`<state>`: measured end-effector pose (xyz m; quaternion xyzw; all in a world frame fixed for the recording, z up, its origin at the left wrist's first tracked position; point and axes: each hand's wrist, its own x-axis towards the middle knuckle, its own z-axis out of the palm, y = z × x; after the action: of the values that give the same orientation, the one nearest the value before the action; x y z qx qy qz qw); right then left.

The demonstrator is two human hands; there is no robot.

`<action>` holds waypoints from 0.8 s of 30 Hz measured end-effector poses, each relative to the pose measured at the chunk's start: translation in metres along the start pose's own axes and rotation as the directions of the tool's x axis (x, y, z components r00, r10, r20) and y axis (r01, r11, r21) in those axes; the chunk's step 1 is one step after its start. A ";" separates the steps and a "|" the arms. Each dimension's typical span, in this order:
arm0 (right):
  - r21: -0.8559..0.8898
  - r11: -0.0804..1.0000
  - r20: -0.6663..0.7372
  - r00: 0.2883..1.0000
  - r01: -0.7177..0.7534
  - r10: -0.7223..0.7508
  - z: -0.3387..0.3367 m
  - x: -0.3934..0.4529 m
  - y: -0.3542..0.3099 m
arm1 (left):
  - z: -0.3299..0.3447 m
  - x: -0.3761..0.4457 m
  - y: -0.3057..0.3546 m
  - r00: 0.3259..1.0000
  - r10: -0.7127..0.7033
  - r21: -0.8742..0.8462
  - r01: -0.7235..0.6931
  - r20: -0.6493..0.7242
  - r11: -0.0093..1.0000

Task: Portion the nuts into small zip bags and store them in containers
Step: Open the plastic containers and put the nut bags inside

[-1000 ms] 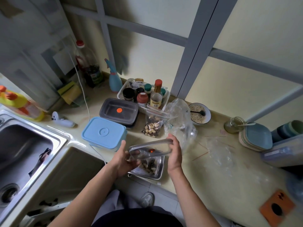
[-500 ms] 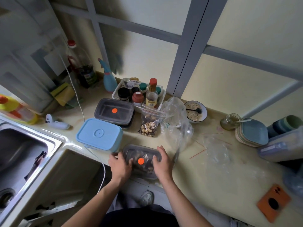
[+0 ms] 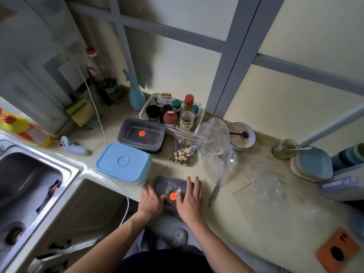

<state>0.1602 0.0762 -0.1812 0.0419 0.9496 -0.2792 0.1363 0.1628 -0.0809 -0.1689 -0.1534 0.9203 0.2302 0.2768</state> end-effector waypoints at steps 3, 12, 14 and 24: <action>-0.135 0.990 -0.057 0.997 0.046 -0.054 0.007 -0.005 0.004 | 0.004 0.008 0.000 0.966 0.242 0.258 -0.211 -0.095 0.943; -0.254 0.966 0.001 0.999 0.045 -0.046 0.010 0.002 -0.009 | 0.014 0.020 -0.006 0.925 0.369 0.399 -0.372 0.087 0.838; -0.279 0.958 0.009 0.998 0.064 -0.064 0.012 0.003 -0.006 | 0.016 0.020 -0.004 0.920 0.380 0.378 -0.389 0.101 0.840; -0.364 0.928 0.014 0.996 0.082 -0.083 0.018 0.007 -0.005 | 0.019 0.015 0.000 0.897 0.442 0.368 -0.419 0.025 0.830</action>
<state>0.1570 0.0626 -0.1953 -0.0238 0.9859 -0.1038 0.1292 0.1590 -0.0731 -0.1916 0.1049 0.9655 0.1071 0.2130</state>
